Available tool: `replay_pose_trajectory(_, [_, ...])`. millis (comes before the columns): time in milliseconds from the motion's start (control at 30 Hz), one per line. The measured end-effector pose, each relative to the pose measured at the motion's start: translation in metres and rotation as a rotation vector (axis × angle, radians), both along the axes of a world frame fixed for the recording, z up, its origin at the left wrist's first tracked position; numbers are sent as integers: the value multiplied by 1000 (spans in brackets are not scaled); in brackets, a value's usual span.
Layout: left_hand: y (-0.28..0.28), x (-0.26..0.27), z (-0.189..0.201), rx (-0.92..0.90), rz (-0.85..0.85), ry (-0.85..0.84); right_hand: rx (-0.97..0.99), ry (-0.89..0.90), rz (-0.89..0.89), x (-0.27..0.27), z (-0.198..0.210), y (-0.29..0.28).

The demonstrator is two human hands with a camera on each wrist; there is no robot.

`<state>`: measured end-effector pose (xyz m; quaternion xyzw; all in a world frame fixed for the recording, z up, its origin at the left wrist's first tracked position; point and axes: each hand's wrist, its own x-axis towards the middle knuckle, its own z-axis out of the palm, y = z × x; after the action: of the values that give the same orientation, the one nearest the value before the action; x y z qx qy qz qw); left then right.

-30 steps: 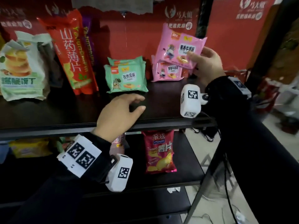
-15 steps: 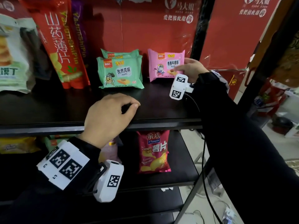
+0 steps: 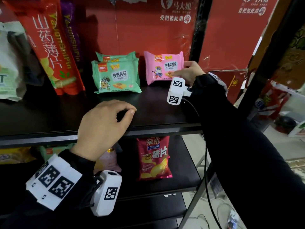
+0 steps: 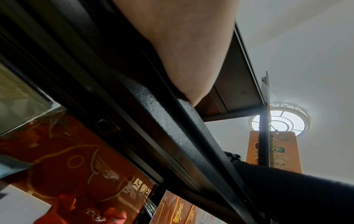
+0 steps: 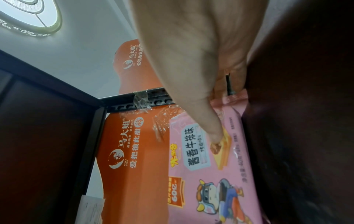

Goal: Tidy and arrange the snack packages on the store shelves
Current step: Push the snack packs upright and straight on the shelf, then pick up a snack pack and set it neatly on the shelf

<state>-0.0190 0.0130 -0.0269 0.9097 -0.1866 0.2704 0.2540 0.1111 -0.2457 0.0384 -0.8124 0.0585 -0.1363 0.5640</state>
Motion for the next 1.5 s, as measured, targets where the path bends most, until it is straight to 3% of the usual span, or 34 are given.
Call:
replay_pose_trajectory(100, [0, -2, 1, 18, 3, -2, 16, 14, -75, 0, 3, 2])
replay_pose_trajectory(167, [1, -2, 3, -10, -19, 24, 107, -156, -176, -4, 10, 7])
replay_pose_trajectory(267, [9, -2, 14, -220, -165, 126, 275, -379, -315, -9, 26, 22])
replay_pose_trajectory(367, [27, -2, 25, -294, -181, 99, 291, -192, -71, -15, 39, 61])
replay_pose_trajectory(433, [44, 0, 29, -273, -119, 31, 160, -14, 99, -19, 41, 92])
replay_pose_trajectory(567, [76, 8, 23, -216, 58, -4, 3, 126, 226, -17, 31, 129])
replay_pose_trajectory(700, [88, 10, 9, -166, 150, 23, -279, 205, 214, -14, 21, 138])
replay_pose_trajectory(900, [87, 9, 6, -136, 182, 9, -446, 269, 157, -20, 20, 135])
replay_pose_trajectory(1033, [89, 8, 5, -121, 168, 32, -326, 340, 223, -30, 19, 133])
replay_pose_trajectory(1167, [91, 14, 9, -197, 66, 103, -19, 157, 174, -54, 20, 124])
replay_pose_trajectory(1300, [93, 13, 33, -443, -140, 237, 48, 13, 302, -90, 26, 131])
replay_pose_trajectory(1433, [90, 10, 51, -397, -288, 422, 127, -120, 388, -111, 35, 146])
replay_pose_trajectory(1500, [87, 12, 52, -486, -321, 452, 260, -195, 373, -112, 35, 152])
